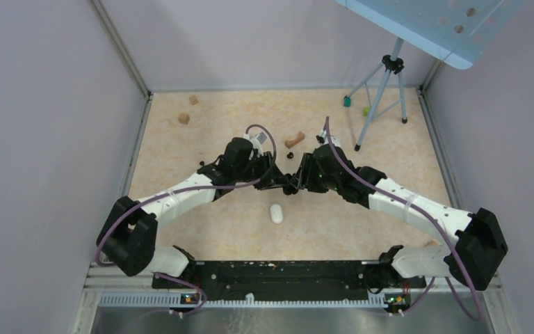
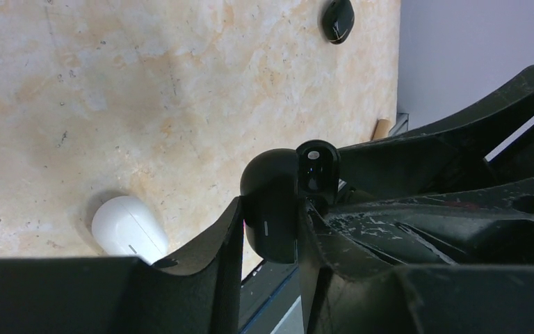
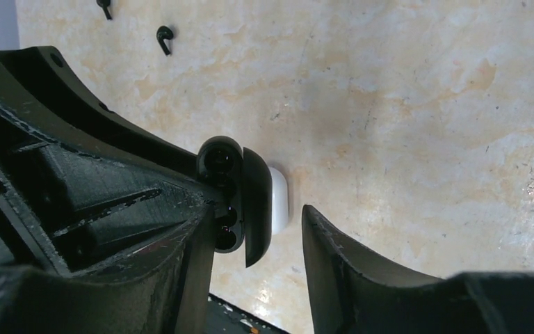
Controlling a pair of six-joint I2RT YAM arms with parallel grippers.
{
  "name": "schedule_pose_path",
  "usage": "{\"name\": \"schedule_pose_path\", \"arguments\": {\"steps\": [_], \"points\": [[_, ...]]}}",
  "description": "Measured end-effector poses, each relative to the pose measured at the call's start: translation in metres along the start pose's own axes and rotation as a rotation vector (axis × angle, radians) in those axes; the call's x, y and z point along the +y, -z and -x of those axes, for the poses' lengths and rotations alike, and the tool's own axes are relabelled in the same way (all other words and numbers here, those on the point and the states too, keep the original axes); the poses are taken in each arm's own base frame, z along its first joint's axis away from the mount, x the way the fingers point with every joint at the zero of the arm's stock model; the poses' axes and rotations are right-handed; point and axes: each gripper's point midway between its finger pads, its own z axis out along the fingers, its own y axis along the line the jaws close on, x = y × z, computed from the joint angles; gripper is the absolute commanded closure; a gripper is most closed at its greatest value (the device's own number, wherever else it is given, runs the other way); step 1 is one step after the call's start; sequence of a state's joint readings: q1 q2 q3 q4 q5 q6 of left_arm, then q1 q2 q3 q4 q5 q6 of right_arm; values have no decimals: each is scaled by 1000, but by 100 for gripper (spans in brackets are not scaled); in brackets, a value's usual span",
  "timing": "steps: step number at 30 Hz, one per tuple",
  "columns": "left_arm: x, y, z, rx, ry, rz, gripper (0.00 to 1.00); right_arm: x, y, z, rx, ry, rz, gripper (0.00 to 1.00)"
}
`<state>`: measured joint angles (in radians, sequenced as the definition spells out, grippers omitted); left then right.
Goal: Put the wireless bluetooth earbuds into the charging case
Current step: Pass from the right arm to the left, then pass from the left arm to the right
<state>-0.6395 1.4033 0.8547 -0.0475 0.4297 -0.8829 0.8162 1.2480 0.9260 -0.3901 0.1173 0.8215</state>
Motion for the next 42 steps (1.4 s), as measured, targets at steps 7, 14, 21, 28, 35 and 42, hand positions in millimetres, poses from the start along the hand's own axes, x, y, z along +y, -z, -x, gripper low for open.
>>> {"name": "schedule_pose_path", "arguments": {"steps": [7,14,21,28,35,42], "points": [[0,7,4,16,-33,-49,81,18,24,19,-59,-27,117,49],[-6,25,10,54,-55,-181,82,29,54,45,-160,-97,396,44],[-24,45,5,104,-100,-317,83,55,58,30,-95,-111,621,44],[-39,57,-2,144,-141,-421,83,58,57,20,-68,-158,702,47],[-45,63,-5,157,-119,-497,83,66,66,20,-80,-183,792,47],[-52,67,-3,146,-102,-532,84,69,73,13,-78,-203,872,49]]}}
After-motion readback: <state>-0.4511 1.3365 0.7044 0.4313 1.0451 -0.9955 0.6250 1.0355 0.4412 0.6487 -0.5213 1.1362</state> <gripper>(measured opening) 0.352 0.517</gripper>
